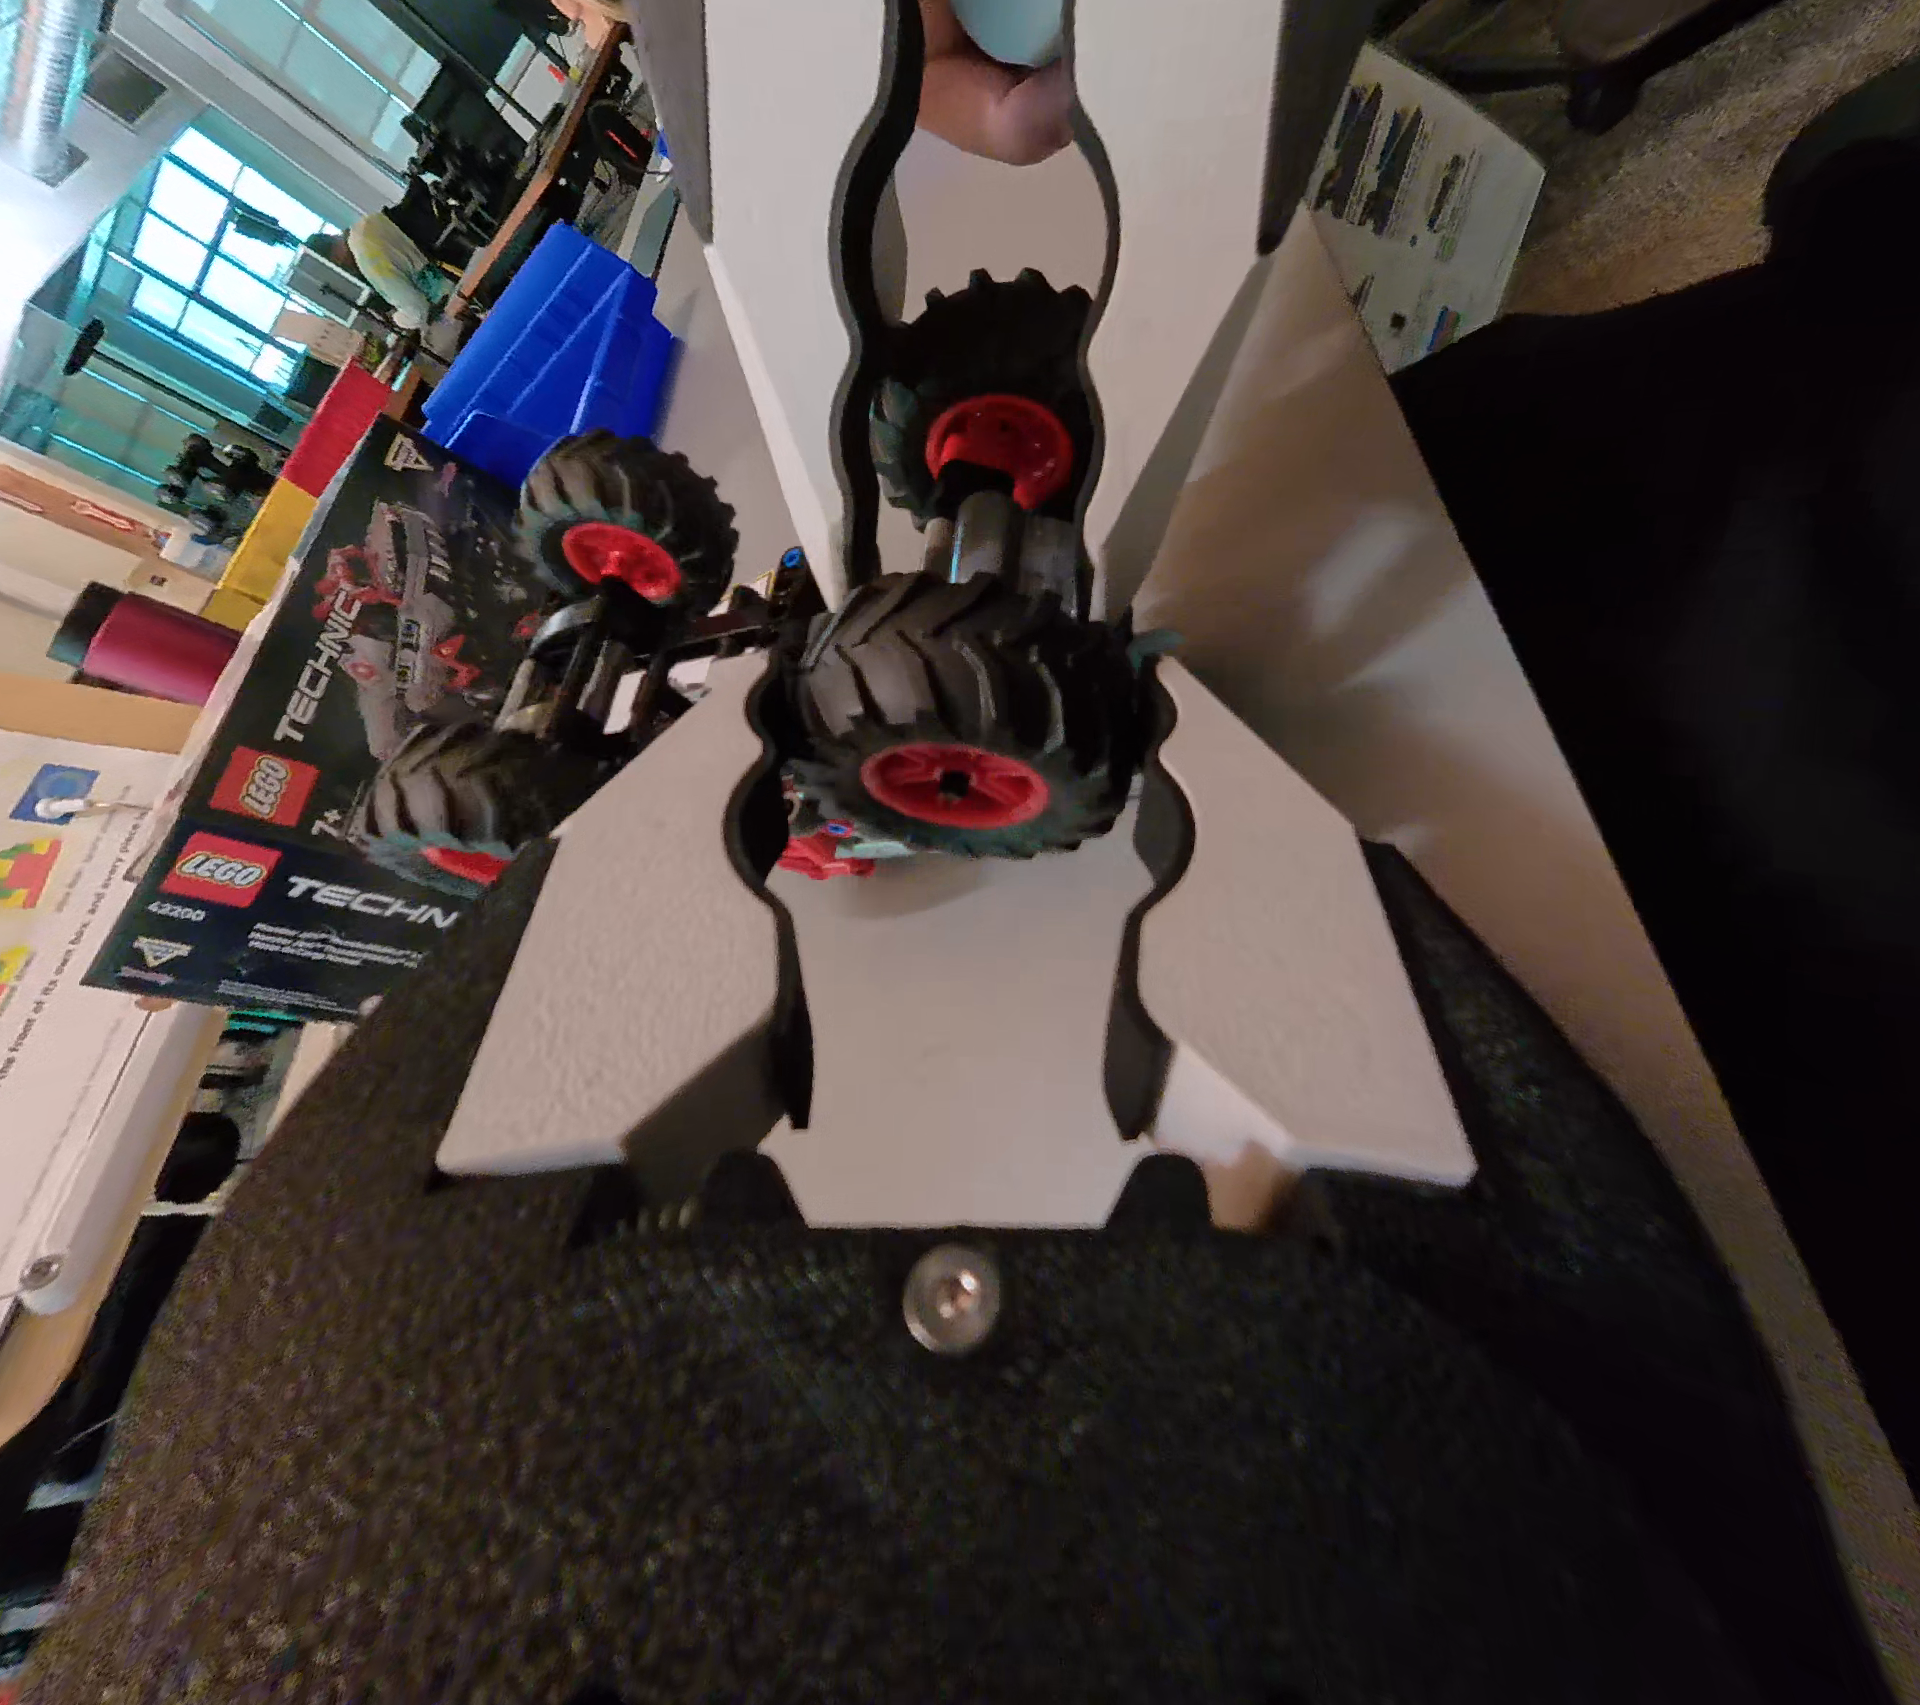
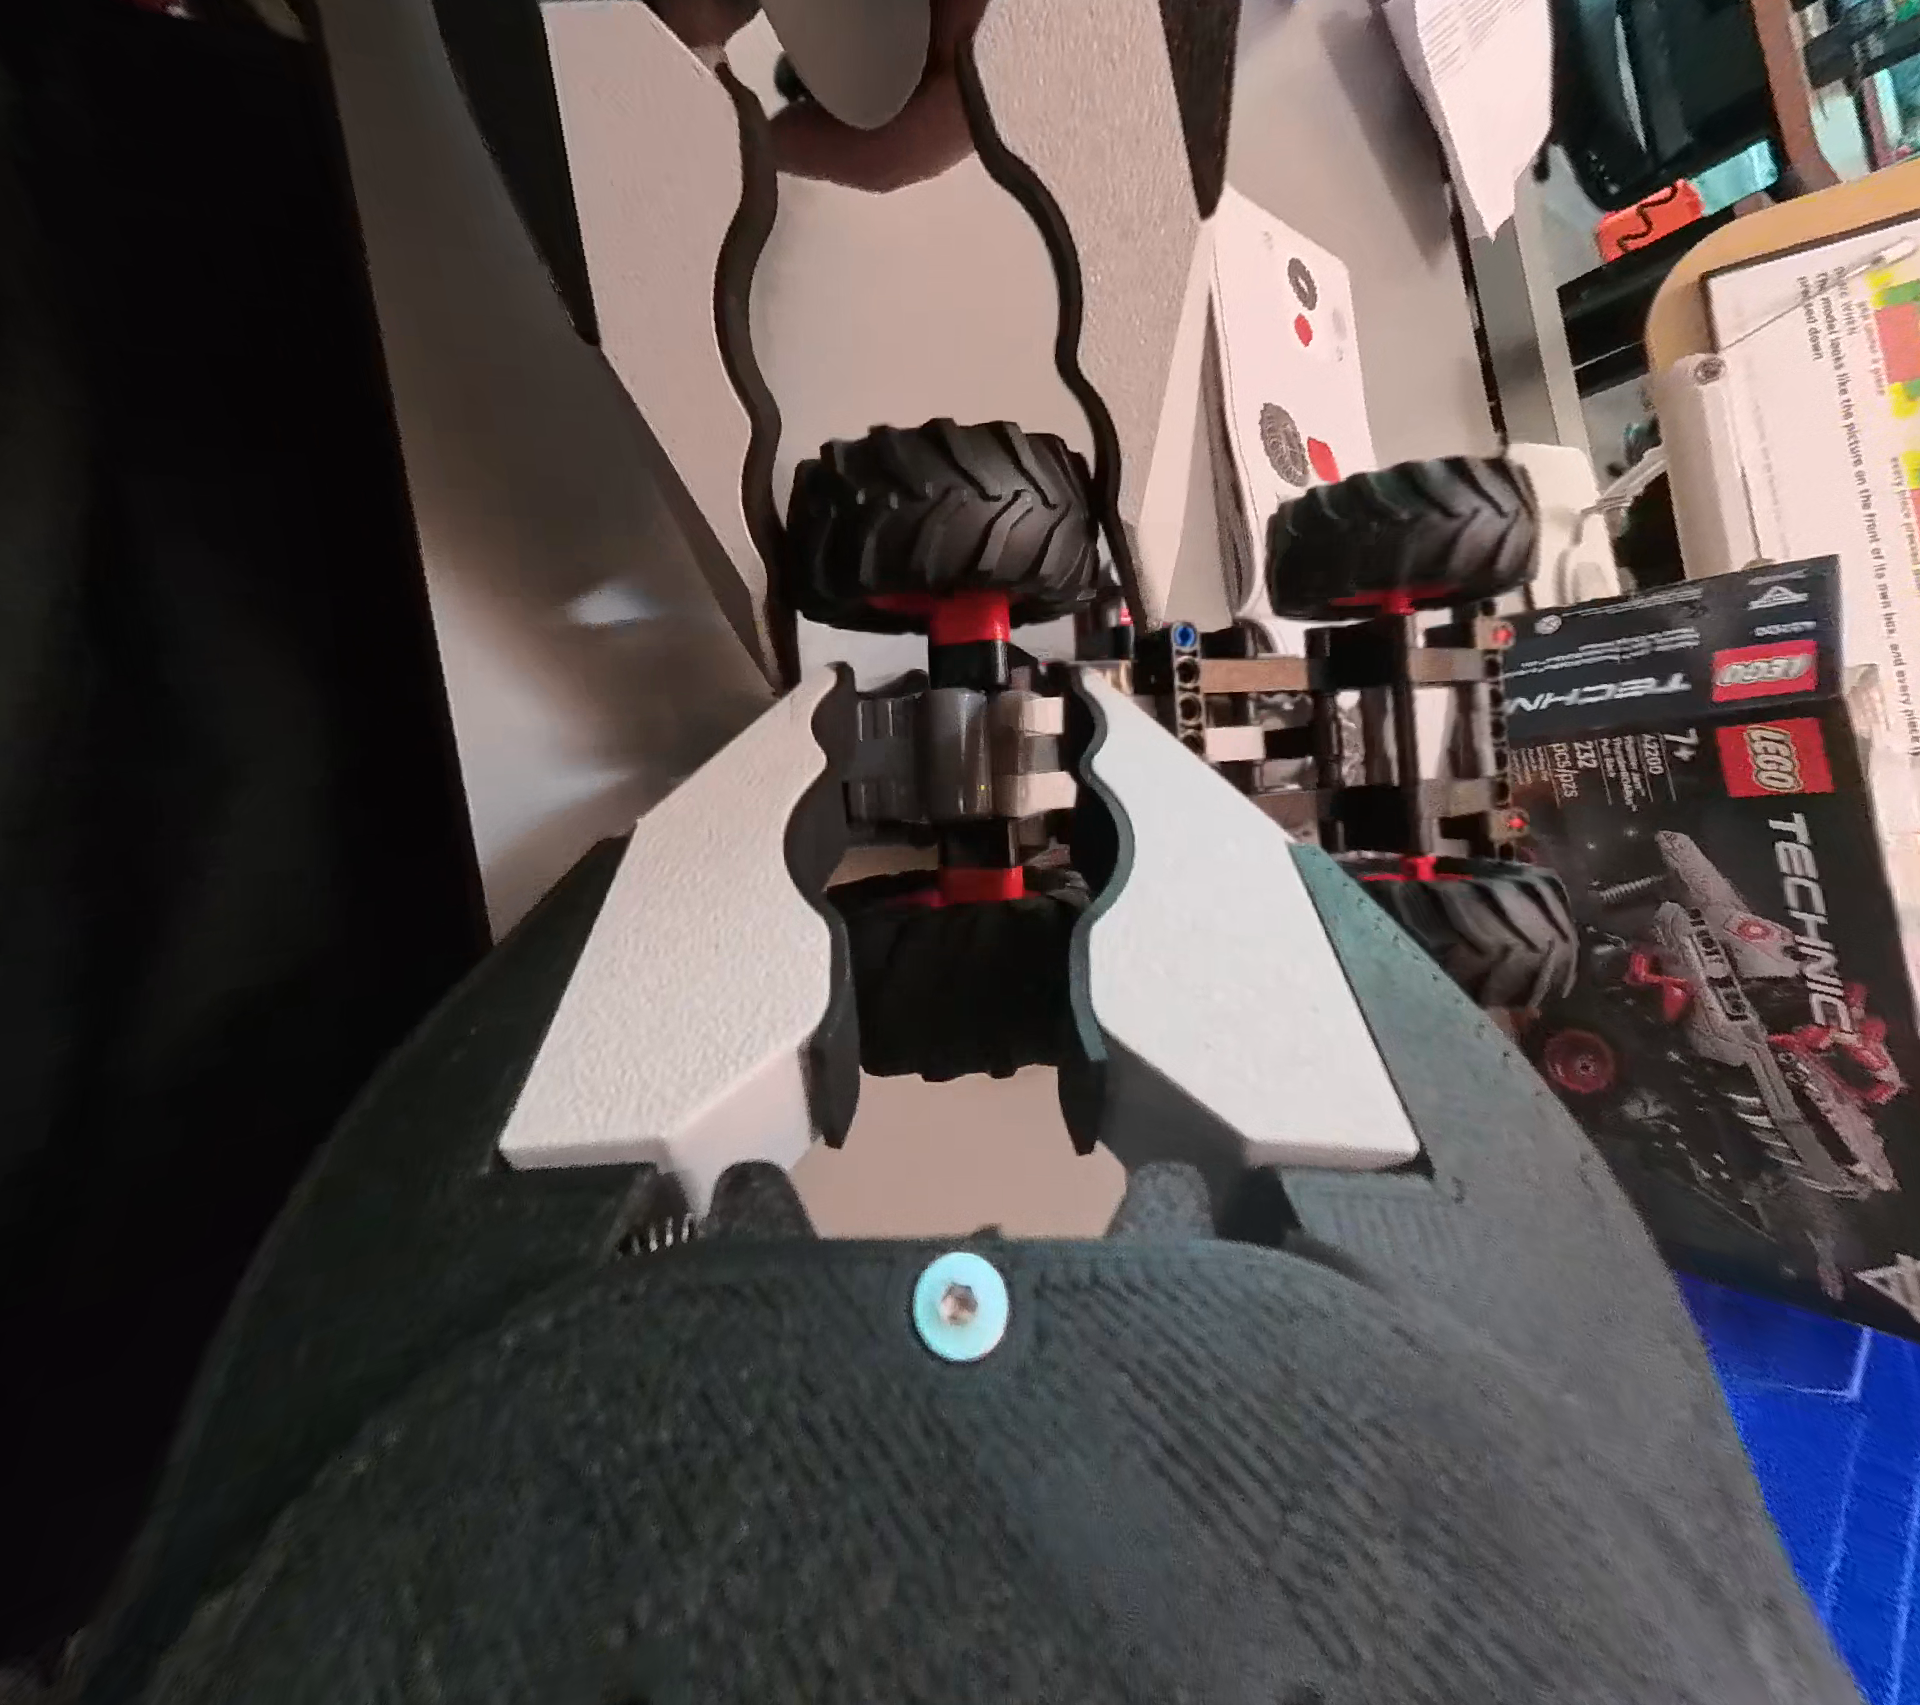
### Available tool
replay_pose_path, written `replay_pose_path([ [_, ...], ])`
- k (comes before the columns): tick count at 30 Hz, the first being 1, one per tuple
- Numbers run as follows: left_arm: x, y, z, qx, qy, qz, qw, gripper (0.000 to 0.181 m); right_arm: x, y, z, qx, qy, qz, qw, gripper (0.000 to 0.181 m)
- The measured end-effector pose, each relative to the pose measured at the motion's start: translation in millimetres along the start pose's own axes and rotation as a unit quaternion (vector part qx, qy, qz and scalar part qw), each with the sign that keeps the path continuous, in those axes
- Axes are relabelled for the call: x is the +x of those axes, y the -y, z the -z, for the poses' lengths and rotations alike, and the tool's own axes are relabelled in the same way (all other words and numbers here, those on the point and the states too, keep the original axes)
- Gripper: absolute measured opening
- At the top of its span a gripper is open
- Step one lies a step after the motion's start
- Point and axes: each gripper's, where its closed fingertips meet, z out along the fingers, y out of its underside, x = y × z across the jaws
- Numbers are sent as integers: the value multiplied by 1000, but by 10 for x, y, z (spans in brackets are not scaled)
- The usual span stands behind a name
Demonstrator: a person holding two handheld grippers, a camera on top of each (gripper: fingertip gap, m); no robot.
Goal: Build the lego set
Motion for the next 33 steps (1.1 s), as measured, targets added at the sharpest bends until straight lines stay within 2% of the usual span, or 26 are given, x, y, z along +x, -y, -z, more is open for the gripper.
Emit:
replay_pose_path([
  [1, -7, -6, -5, -1, 10, -12, 1000, 64, 22, 6, 4, 7, -13, 1, 1000, 38],
  [3, -21, 11, -11, 6, 27, -24, 999, 64, 32, -4, 18, 12, -24, 0, 1000, 38],
  [7, -28, 59, -4, 27, 33, 11, 999, 63, 55, -29, 50, 30, -36, -14, 999, 38],
  [18, 23, 160, 38, 69, 6, 67, 995, 69, 76, -67, 95, 55, -38, -46, 997, 38],
  [22, 2, 171, 197, 106, -27, 107, 988, 67, 80, -89, 114, 54, -38, -56, 996, 36],
  [25, -193, 14, 381, 126, -32, 173, 976, 62, 72, -114, 141, 49, -35, -56, 997, 33],
  [28, -495, -185, 570, 161, -2, 264, 951, 56, 65, -144, 163, 38, -35, -60, 997, 29],
  [33, -766, -369, 753, 202, 36, 348, 915, 48, 79, -201, 177, 7, -48, -55, 997, 27],
])
